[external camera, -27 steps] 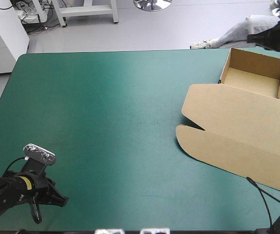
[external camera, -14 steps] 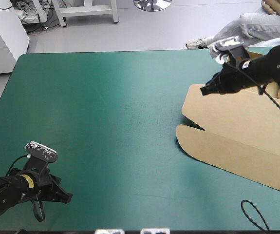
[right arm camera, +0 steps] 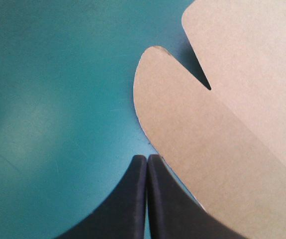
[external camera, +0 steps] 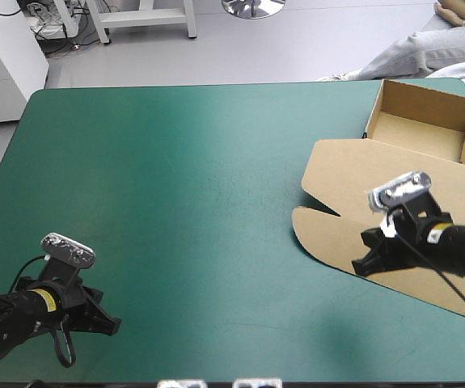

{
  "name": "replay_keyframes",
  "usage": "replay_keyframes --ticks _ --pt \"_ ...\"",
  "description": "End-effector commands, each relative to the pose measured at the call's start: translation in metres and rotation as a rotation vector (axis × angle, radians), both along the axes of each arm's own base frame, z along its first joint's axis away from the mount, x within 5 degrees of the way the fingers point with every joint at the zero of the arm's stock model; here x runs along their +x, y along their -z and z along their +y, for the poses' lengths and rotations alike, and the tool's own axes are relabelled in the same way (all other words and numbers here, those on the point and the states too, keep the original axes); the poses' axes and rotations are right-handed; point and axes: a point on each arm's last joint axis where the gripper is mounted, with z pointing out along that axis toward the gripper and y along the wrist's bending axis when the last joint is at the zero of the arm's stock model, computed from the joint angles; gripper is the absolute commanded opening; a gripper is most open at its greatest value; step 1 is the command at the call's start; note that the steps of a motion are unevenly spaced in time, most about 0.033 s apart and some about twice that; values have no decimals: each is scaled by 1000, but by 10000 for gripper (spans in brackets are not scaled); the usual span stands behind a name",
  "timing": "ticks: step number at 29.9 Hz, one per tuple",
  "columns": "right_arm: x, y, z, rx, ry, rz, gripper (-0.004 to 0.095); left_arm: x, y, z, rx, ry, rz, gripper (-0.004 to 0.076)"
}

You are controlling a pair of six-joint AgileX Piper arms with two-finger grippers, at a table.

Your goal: Fold the box

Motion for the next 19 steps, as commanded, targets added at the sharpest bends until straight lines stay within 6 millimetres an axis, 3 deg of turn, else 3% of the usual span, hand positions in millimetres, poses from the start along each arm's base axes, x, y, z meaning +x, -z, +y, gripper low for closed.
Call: replay_keyframes --ticks 1,11,19 --pt "-23 8 -5 51 39 -139 -15 0 -7 -1 -45 1 -85 -10" --pt "-66 65 -16 74 84 -191 -15 -14 9 5 -56 0 -113 -10" --pt "-80 81 -22 68 117 -239 -15 -14 25 5 -40 -1 -72 -10"
